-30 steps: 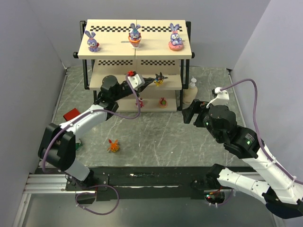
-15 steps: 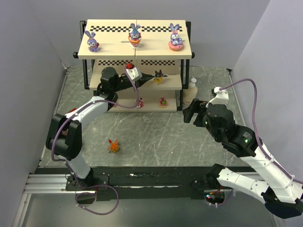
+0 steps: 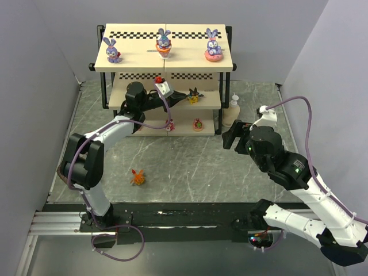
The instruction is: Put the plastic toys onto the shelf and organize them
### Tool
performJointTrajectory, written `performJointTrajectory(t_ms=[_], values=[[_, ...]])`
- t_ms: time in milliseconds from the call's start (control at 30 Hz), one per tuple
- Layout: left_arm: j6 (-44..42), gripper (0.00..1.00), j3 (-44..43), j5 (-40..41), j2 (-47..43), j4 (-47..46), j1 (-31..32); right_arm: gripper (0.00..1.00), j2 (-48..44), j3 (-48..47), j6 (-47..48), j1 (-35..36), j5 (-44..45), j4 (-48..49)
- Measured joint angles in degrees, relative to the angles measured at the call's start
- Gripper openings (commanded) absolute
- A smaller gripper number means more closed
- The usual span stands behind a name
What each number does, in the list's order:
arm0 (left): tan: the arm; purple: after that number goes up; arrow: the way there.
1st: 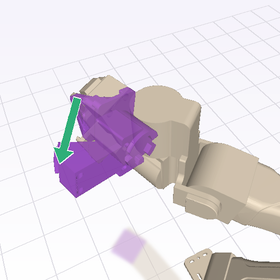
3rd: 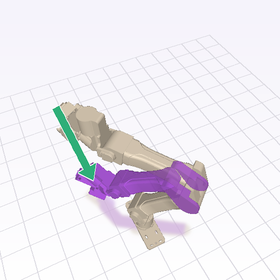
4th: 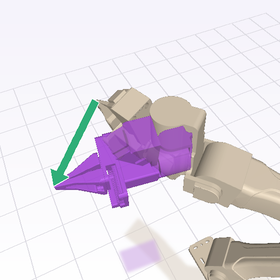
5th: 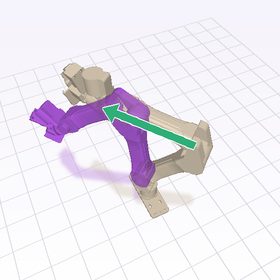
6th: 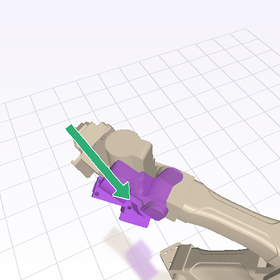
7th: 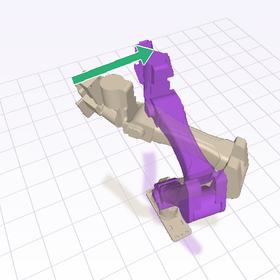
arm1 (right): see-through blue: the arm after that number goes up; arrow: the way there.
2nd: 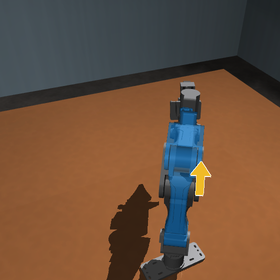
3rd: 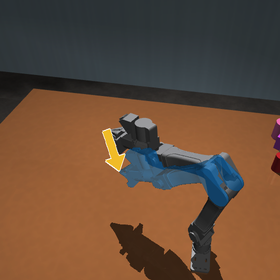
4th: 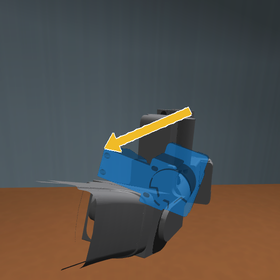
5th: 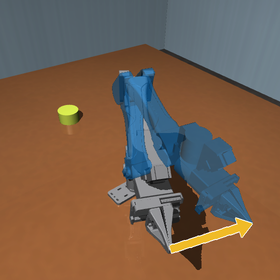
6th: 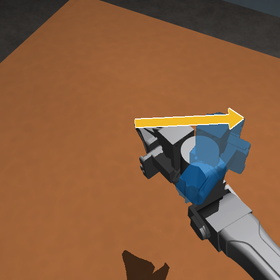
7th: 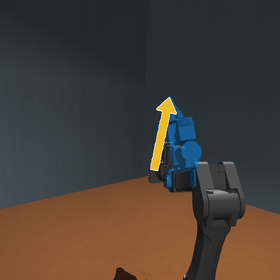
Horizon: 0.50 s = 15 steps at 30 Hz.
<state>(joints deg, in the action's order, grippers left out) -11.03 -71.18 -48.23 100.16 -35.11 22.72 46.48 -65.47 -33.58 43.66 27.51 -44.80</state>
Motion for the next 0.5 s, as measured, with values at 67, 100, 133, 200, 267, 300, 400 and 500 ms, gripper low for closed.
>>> performJointTrajectory(t_ms=[67, 100, 133, 200, 267, 300, 400, 500], values=[[0.13, 0.07, 0.0, 0.07, 0.09, -0.44, 0.0, 0.9, 0.07, 0.0, -0.02, -0.11, -0.13, 0.0], [0.2, 0.08, 0.0, 0.07, 0.2, -0.66, 0.0, 0.9, 0.07, 0.04, -0.02, -0.15, -0.17, 0.04], [0.22, 0.09, -0.09, 0.07, 0.33, -0.68, 0.0, 0.9, 0.07, 0.13, -0.02, -0.22, -0.17, 0.07], [0.24, 0.11, -0.5, 0.09, 0.9, -0.87, 0.0, 0.9, 0.07, 0.28, -0.02, -0.33, -0.22, 0.07], [0.24, 0.13, -0.81, 0.11, 1.51, -1.11, 0.0, 0.9, 0.07, 0.37, -0.04, -0.48, -0.39, 0.09], [0.24, 0.13, -1.09, 0.15, 1.81, -1.18, 0.0, 0.91, 0.07, 0.37, -0.02, -0.55, -0.5, 0.13], [0.24, 0.15, -1.51, 0.48, 2.34, -1.55, 0.0, 0.9, 0.07, 0.37, -0.02, -0.59, -0.63, 0.15], [0.2, 0.17, -1.51, 0.96, 2.47, -1.97, 0.0, 0.9, 0.07, 0.7, -0.02, -0.7, -0.85, 0.24]])
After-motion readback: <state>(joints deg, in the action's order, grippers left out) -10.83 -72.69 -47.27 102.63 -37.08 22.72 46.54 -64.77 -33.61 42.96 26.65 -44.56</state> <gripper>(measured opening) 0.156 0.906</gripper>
